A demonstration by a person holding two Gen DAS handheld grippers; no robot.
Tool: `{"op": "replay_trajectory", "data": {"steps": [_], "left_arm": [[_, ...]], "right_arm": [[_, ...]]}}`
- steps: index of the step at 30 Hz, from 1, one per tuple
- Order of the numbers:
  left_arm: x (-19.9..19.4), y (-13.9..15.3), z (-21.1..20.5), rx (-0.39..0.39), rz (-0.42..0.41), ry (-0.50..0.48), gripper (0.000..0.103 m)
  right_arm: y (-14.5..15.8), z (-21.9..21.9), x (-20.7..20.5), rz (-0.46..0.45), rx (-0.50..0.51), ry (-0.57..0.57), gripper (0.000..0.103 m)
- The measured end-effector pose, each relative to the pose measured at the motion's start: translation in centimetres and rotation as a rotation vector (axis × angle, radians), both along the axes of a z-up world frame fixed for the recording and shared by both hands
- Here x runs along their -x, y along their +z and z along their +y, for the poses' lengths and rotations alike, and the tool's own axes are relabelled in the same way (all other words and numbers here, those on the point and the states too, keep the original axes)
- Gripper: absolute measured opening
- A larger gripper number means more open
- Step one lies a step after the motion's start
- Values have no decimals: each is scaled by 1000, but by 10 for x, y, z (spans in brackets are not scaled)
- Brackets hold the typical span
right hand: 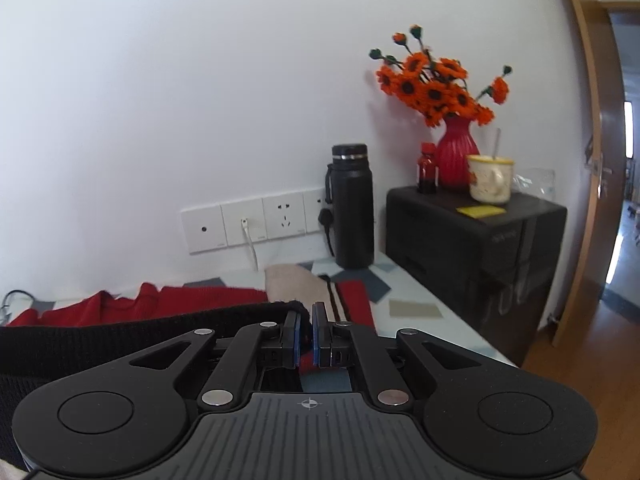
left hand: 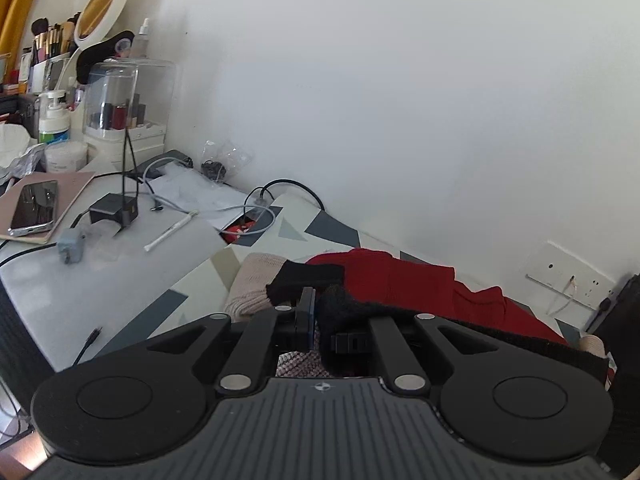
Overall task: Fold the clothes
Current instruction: 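Lower the black hem with both grippers onto the cardigan's collar half, then open both grippers and release the hem onto the folded cardigan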
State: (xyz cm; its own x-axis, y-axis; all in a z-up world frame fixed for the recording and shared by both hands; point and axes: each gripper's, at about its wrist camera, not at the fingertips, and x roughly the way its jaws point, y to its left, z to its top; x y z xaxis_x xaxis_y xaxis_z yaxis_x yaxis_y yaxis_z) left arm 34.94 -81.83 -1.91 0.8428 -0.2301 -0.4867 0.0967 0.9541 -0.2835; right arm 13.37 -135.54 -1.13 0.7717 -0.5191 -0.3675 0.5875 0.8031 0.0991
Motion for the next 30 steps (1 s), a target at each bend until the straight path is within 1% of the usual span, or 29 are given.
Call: {"op": "replay_trajectory", "data": {"steps": [4, 7, 10, 12, 15, 16, 18, 22, 23, 25, 28, 30], "left_arm": [[-46, -12, -18, -30, -7, -19, 7], [-71, -26, -26, -44, 9, -36, 7], [-86, -48, -28, -62, 61, -46, 7], [-82, -60, -27, -82, 77, -61, 7], [-68, -74, -20, -101, 97, -86, 8], [-61, -76, -14, -99, 102, -93, 8], [-47, -80, -3, -96, 108, -102, 8], [-16, -80, 17, -81, 111, -105, 8], [-10, -82, 18, -88, 118, -109, 8], [1, -88, 17, -125, 130, -123, 8], [11, -99, 17, -141, 148, -119, 8], [15, -105, 13, -171, 140, -126, 8]], "right_arm": [[-5, -18, -52, 5, 40, -47, 4], [-10, -32, -76, -2, 53, -74, 4], [-21, -40, -96, 27, 62, -81, 5], [-33, -39, -103, 62, 56, -65, 5], [-56, -28, -98, 111, 67, -35, 5], [-64, -24, -92, 125, 55, -30, 5], [-76, -17, -72, 129, 22, -32, 5], [-88, 0, -30, 135, 24, -39, 5], [-91, 4, -19, 136, 25, -41, 5], [-98, 12, 1, 144, 29, -43, 5], [-120, 27, 14, 222, 73, -19, 5], [-133, 32, 16, 260, 81, -11, 5]]}}
